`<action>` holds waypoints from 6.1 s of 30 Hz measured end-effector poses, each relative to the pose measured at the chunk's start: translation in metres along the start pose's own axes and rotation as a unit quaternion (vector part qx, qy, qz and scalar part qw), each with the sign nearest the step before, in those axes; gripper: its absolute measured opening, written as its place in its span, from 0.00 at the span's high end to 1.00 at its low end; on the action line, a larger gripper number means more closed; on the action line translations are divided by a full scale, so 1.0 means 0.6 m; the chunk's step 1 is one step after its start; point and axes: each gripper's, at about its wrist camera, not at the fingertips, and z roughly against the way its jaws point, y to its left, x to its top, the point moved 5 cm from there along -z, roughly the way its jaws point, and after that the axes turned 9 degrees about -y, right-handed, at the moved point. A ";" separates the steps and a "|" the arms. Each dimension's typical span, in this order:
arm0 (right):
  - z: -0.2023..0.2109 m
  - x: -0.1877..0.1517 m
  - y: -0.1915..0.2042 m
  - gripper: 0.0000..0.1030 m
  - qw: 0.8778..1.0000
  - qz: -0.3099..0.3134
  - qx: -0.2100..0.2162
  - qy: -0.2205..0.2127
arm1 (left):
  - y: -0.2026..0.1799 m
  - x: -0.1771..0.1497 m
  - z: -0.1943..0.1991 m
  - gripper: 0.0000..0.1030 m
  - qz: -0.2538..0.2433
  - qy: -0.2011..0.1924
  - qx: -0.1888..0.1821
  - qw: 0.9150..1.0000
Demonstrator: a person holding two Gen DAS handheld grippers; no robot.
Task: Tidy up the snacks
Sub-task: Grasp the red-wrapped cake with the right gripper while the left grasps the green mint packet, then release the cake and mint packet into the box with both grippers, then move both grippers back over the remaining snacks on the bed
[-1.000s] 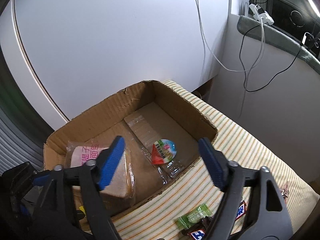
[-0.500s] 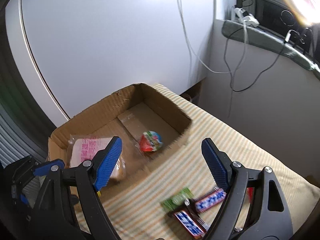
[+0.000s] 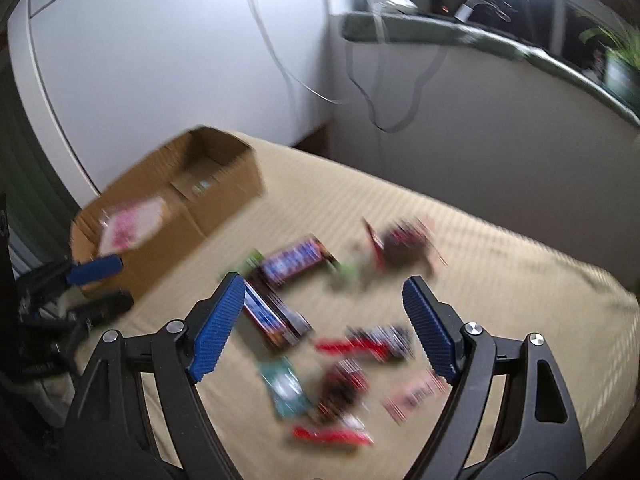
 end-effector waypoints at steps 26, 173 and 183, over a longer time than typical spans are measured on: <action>-0.045 -0.118 -0.040 0.63 0.994 -0.050 0.020 0.096 | -0.126 -0.077 -0.097 0.65 -0.019 0.117 -0.082 0.990; 0.019 -0.093 -0.128 0.19 0.996 -0.034 -0.065 0.055 | -0.069 -0.006 -0.065 0.52 -0.013 0.048 -0.027 0.998; -0.002 -0.131 -0.163 0.33 0.993 -0.056 -0.071 0.079 | -0.061 -0.024 -0.134 0.44 0.033 0.098 -0.013 0.995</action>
